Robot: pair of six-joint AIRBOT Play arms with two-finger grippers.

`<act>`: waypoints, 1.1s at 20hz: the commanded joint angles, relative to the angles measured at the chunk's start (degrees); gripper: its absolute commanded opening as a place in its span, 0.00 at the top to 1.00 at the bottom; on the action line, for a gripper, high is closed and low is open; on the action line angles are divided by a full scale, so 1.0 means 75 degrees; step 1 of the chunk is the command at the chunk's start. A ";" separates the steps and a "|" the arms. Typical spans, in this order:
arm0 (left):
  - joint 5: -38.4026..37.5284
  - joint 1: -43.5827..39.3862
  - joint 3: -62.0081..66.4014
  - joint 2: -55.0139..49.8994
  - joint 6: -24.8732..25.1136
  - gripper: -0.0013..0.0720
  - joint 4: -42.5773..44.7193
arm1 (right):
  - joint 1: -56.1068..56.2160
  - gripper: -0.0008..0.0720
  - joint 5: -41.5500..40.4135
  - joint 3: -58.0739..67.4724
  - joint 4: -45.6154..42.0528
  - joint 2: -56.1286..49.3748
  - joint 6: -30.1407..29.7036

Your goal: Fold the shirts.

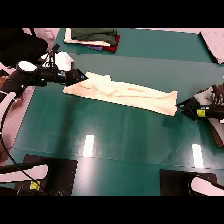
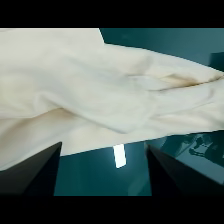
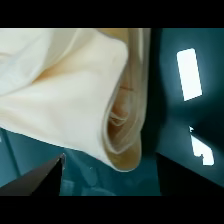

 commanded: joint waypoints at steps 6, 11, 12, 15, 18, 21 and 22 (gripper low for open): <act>-0.0221 0.0003 0.0000 0.0003 0.0058 0.17 0.0291 | -0.0026 0.06 -0.0085 0.0009 0.1970 -0.1883 -0.1160; -0.0248 0.0003 0.0000 0.0003 -0.0003 0.17 0.0341 | 0.1020 0.07 -0.0192 0.0985 0.2678 -0.2771 -0.1256; -0.0256 0.0003 0.0000 0.0003 -0.0023 0.17 0.0341 | 0.1244 0.29 -0.0087 0.1370 0.2672 -0.2859 -0.1212; -0.0277 0.0003 0.0000 0.0003 -0.0087 0.17 0.0329 | 0.1664 0.89 -0.0085 0.2343 0.2664 -0.2885 -0.1209; -0.0291 0.0003 0.0000 0.0003 -0.0201 0.17 0.0306 | 0.1719 0.96 0.0318 0.3220 0.2261 -0.2771 -0.0714; -0.0099 -0.0251 0.0000 -0.0006 -0.0157 0.49 0.0125 | 0.1740 0.96 0.0396 0.3681 0.0536 -0.2028 0.0000; 0.0149 -0.0557 0.0000 -0.0006 -0.0131 0.49 0.0131 | 0.1740 0.96 0.0391 0.3771 0.0154 -0.1714 0.0146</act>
